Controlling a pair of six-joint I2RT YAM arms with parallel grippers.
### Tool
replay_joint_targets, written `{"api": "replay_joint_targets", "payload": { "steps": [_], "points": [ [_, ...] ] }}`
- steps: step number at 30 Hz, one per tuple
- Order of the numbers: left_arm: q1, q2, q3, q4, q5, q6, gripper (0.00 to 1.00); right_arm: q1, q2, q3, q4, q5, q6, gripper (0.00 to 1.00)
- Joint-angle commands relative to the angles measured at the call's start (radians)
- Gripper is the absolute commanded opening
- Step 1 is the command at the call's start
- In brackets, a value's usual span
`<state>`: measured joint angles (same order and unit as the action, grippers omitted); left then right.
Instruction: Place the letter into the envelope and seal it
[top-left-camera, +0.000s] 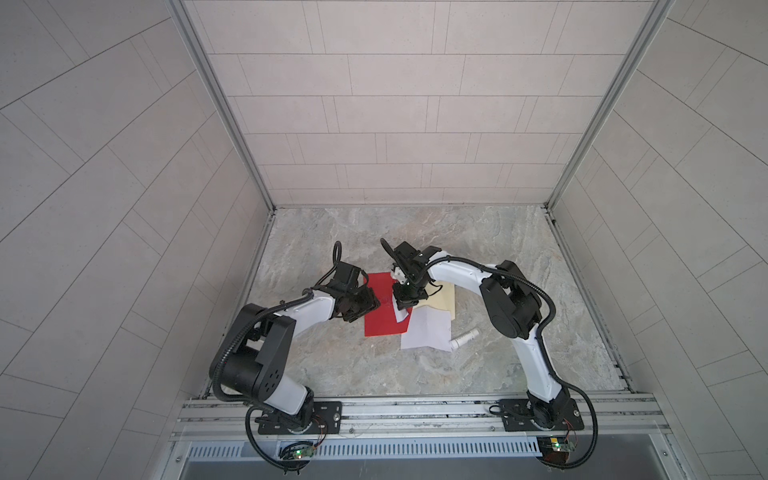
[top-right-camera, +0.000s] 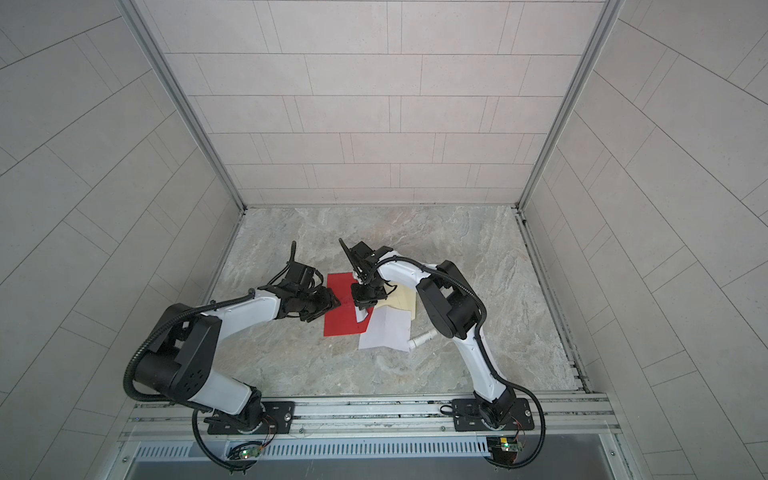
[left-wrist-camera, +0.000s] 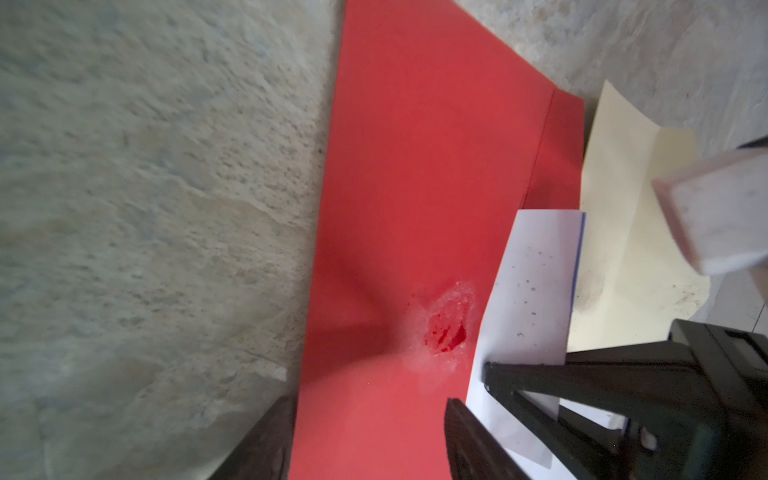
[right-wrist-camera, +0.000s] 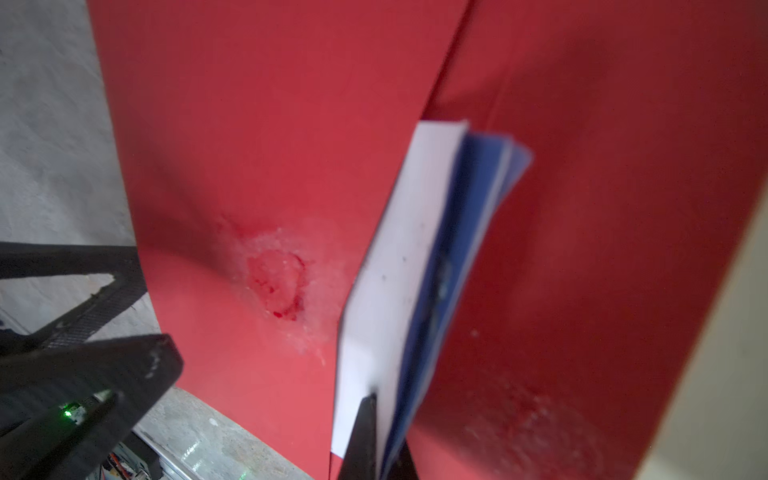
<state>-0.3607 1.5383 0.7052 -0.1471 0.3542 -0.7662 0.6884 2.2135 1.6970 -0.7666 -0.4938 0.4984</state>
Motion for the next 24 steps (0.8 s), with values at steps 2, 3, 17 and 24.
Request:
{"api": "replay_joint_targets", "payload": {
  "steps": [2, 3, 17, 24],
  "points": [
    [-0.011, 0.069, -0.033, -0.155, -0.062, -0.006, 0.64, 0.009, 0.008, 0.039, -0.030, 0.058, -0.005, 0.26],
    [-0.011, 0.070, -0.033, -0.161, -0.072, -0.009, 0.64, 0.010, 0.005, 0.045, -0.039, 0.075, -0.004, 0.32],
    [-0.017, 0.094, -0.019, -0.154, -0.062, -0.005, 0.62, 0.010, -0.010, 0.109, -0.130, 0.197, -0.033, 1.00],
    [-0.020, 0.089, -0.014, -0.146, -0.052, 0.006, 0.62, 0.009, -0.012, 0.169, -0.200, 0.278, -0.066, 1.00]
  ]
}}
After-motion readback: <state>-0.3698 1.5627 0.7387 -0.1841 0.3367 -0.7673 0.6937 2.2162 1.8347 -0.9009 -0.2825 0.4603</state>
